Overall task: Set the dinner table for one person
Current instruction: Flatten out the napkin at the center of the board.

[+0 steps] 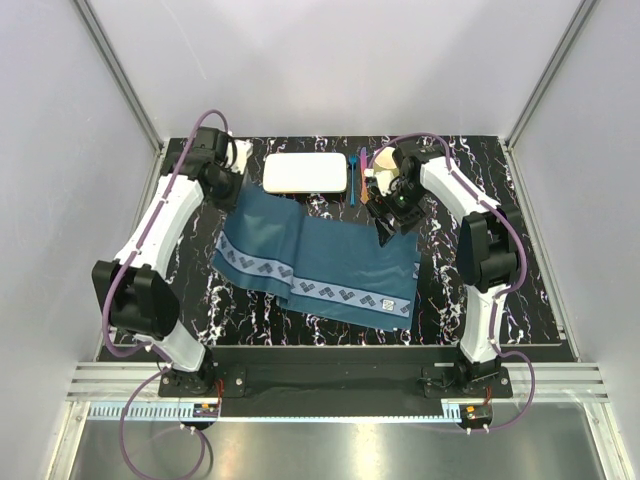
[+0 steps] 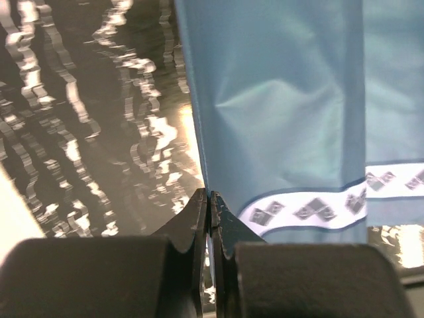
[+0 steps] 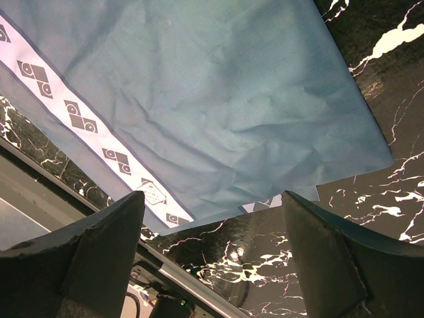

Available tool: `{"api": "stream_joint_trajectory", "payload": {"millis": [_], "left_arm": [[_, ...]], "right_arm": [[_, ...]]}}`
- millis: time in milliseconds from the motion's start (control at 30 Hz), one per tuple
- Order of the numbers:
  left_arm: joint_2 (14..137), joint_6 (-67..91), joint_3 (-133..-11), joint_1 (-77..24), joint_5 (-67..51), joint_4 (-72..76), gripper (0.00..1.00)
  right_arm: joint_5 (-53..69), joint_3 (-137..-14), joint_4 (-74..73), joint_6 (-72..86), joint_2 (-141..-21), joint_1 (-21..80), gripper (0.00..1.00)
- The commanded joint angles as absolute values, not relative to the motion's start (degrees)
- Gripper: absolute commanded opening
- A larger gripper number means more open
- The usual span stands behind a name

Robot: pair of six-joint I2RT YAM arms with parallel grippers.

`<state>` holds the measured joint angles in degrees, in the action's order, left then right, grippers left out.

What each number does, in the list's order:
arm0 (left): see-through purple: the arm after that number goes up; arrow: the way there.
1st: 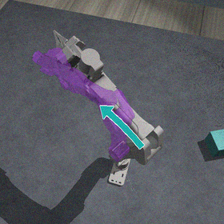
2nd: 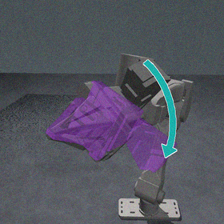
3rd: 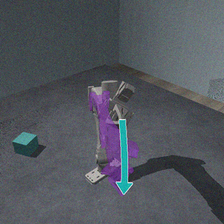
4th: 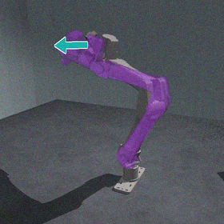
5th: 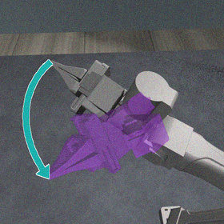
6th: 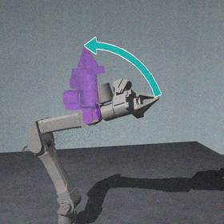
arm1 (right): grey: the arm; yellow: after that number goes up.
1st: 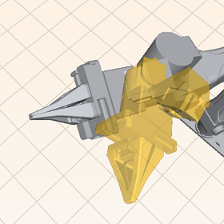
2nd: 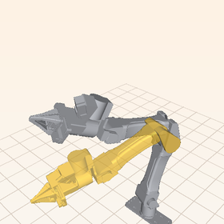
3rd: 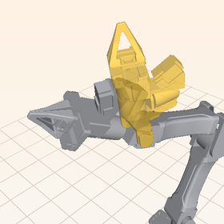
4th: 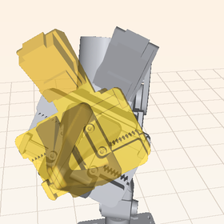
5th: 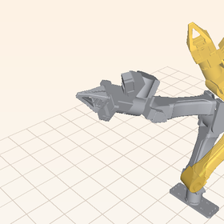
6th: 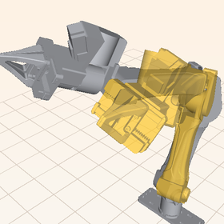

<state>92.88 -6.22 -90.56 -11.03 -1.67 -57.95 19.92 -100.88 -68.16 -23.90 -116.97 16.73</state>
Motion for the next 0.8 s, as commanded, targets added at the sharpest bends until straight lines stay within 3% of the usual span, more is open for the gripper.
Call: {"api": "stream_joint_trajectory", "payload": {"millis": [0,767], "left_arm": [[90.4,-8.5,-91.1,-9.7,4.1,-57.5,0.06],[96.9,-17.4,-86.3,-8.0,9.0,-58.7,0.06]], "right_arm": [[19.1,-101.0,-67.5,-25.0,-113.6,16.5,0.91],[19.0,-99.4,-67.2,-24.9,-112.1,16.4,0.90]]}}
